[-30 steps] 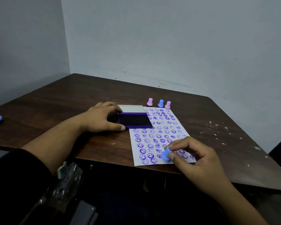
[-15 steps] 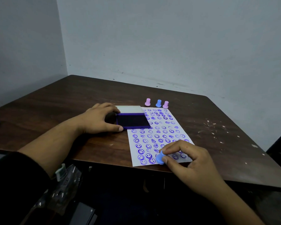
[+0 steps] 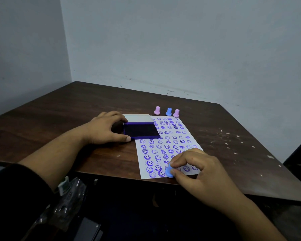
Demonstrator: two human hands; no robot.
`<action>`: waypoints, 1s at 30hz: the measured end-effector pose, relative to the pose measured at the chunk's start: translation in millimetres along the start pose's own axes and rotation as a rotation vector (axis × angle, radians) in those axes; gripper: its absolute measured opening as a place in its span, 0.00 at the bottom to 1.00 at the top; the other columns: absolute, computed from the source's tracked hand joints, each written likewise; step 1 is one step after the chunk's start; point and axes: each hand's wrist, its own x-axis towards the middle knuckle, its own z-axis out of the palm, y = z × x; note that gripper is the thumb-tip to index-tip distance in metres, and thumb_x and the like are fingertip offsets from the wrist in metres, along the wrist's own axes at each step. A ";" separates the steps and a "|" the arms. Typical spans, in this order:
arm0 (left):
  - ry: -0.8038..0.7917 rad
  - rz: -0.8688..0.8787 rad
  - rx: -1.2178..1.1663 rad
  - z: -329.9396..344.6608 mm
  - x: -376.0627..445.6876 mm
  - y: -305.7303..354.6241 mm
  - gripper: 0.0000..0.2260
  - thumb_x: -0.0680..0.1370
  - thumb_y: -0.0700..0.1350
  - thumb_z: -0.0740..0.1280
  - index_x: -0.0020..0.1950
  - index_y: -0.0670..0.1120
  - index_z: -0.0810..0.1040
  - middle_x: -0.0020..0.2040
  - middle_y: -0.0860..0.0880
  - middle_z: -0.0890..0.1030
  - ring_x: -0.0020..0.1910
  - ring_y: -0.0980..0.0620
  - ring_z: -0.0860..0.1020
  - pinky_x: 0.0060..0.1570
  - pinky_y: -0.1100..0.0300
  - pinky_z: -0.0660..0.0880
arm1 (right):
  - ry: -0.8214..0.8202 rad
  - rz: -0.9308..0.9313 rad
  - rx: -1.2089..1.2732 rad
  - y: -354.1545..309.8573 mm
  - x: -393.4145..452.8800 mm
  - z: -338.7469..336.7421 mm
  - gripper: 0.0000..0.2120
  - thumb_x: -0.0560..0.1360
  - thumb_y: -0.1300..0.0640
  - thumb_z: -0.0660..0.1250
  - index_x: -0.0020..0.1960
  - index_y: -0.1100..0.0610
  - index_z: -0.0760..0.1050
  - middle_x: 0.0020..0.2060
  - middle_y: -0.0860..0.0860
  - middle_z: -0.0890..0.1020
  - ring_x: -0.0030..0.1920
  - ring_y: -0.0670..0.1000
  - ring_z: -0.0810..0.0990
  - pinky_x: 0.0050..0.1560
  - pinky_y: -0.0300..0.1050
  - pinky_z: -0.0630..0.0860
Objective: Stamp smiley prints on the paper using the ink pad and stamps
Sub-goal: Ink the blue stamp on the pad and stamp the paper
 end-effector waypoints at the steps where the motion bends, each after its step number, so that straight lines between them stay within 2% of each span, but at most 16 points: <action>1: -0.001 0.002 0.004 0.3 0.3 -0.1 0.41 0.63 0.78 0.65 0.73 0.61 0.70 0.75 0.59 0.67 0.73 0.51 0.64 0.73 0.43 0.65 | -0.006 0.001 -0.002 -0.1 0.0 -0.5 0.04 0.72 0.57 0.78 0.45 0.49 0.85 0.44 0.40 0.88 0.50 0.47 0.87 0.51 0.51 0.82; 16: -0.005 -0.004 0.012 -1.3 -1.3 2.9 0.41 0.65 0.77 0.66 0.74 0.60 0.70 0.76 0.58 0.67 0.73 0.51 0.64 0.73 0.44 0.65 | -0.013 0.030 -0.002 -1.6 0.0 -2.2 0.04 0.71 0.55 0.78 0.44 0.48 0.86 0.45 0.39 0.88 0.50 0.46 0.87 0.52 0.49 0.82; 22: 0.007 0.007 0.006 -0.3 -1.8 1.9 0.42 0.63 0.78 0.64 0.73 0.60 0.71 0.75 0.58 0.67 0.73 0.50 0.65 0.73 0.45 0.65 | -0.011 0.035 -0.004 1.1 -0.6 -1.3 0.10 0.71 0.60 0.81 0.45 0.46 0.85 0.46 0.39 0.88 0.51 0.45 0.87 0.52 0.46 0.81; 28: 0.008 0.009 0.010 0.0 -1.4 1.1 0.41 0.64 0.78 0.65 0.73 0.60 0.71 0.75 0.59 0.68 0.72 0.51 0.65 0.73 0.45 0.65 | 0.001 0.036 0.006 -0.3 -0.4 -0.6 0.08 0.71 0.59 0.80 0.44 0.47 0.85 0.46 0.39 0.88 0.50 0.45 0.87 0.52 0.47 0.81; 30: 0.006 0.009 0.013 0.0 -1.5 1.3 0.41 0.64 0.78 0.65 0.73 0.60 0.71 0.75 0.59 0.67 0.72 0.50 0.65 0.73 0.45 0.65 | -0.002 0.043 0.004 -0.7 -0.5 -0.8 0.11 0.71 0.61 0.81 0.44 0.46 0.85 0.46 0.39 0.88 0.50 0.46 0.87 0.52 0.47 0.81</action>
